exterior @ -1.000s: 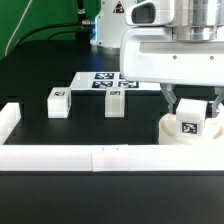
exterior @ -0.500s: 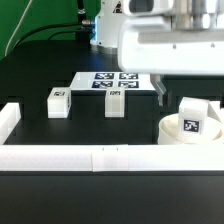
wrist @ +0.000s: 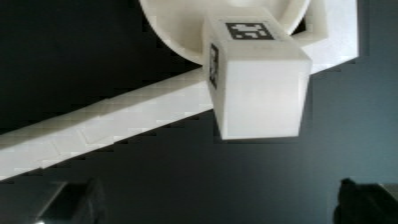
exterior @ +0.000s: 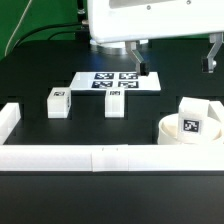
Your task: Assemble stool
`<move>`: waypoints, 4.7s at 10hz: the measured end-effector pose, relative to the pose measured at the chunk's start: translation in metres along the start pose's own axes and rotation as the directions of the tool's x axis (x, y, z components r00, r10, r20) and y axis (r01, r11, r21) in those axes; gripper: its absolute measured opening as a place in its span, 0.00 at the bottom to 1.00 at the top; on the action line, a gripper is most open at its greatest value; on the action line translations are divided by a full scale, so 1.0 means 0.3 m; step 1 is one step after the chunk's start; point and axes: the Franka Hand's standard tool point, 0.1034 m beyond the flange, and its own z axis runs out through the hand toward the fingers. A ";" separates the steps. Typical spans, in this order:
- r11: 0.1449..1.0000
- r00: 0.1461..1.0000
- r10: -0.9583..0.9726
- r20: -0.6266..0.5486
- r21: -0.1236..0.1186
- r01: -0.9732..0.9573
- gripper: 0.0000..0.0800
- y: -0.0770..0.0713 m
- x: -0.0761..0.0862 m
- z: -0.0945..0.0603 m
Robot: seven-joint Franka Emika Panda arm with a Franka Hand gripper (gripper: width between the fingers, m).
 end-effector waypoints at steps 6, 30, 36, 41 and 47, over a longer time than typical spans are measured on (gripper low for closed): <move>1.000 1.000 -0.016 0.002 -0.001 0.016 0.81 0.011 -0.001 0.001; 0.984 0.540 -0.099 0.836 0.001 0.179 0.81 0.391 -0.279 0.183; 0.979 0.471 -0.081 0.878 -0.018 0.202 0.81 0.393 -0.388 0.250; 0.978 0.471 -0.071 0.879 -0.032 0.207 0.81 0.445 -0.467 0.291; 0.978 0.470 -0.071 0.880 -0.031 0.206 0.42 0.445 -0.464 0.290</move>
Offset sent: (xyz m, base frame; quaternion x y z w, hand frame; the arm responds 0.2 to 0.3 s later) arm 0.0000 0.0000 0.0000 0.0000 0.0000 0.0000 1.0000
